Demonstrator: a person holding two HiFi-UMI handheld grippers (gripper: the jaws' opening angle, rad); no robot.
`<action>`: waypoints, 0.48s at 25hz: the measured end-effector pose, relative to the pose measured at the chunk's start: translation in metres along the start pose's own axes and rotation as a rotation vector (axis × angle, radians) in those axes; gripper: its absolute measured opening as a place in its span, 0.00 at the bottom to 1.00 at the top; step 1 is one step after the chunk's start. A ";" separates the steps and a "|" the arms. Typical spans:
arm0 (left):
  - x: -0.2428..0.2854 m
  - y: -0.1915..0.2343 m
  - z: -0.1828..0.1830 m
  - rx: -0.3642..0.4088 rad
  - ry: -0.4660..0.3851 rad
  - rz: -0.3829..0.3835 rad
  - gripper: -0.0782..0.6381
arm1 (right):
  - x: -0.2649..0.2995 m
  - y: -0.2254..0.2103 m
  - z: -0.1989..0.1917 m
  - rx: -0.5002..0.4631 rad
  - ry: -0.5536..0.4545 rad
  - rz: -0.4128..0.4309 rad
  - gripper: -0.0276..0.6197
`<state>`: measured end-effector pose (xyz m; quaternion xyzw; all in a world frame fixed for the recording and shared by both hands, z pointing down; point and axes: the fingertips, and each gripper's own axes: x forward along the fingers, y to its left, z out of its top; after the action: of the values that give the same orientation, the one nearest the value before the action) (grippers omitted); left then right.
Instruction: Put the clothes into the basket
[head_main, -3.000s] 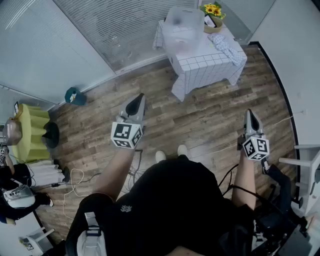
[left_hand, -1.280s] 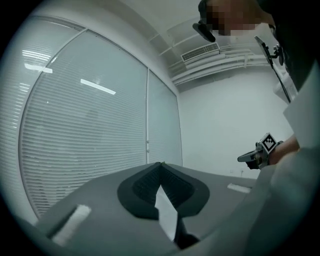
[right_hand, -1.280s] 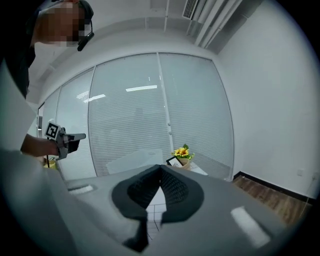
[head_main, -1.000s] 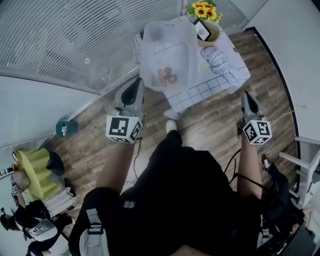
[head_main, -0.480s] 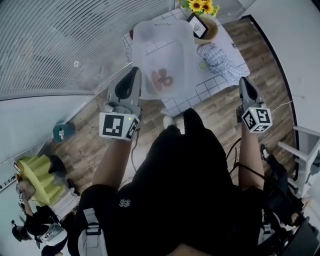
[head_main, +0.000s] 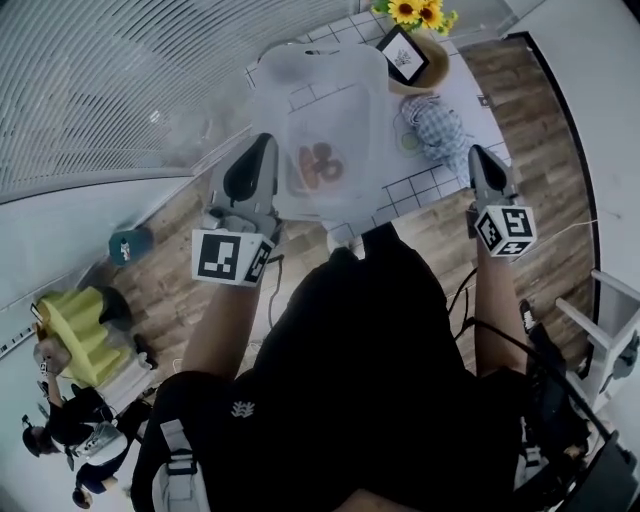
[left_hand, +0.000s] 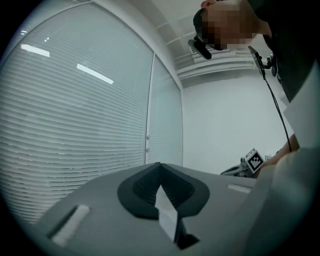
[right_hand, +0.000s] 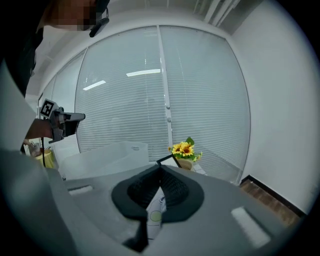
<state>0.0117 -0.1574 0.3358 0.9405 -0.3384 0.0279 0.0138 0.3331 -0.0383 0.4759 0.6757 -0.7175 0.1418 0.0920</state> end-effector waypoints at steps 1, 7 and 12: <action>0.004 0.000 -0.001 -0.002 0.005 0.004 0.12 | 0.007 -0.004 -0.005 -0.003 0.007 0.009 0.04; 0.022 0.005 -0.026 -0.006 0.075 0.039 0.12 | 0.033 -0.031 -0.038 -0.023 0.039 -0.035 0.05; 0.040 0.010 -0.035 0.021 0.086 0.060 0.12 | 0.056 -0.035 -0.062 0.043 0.059 0.040 0.15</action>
<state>0.0343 -0.1887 0.3729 0.9279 -0.3653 0.0723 0.0175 0.3600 -0.0728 0.5556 0.6588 -0.7245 0.1787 0.0956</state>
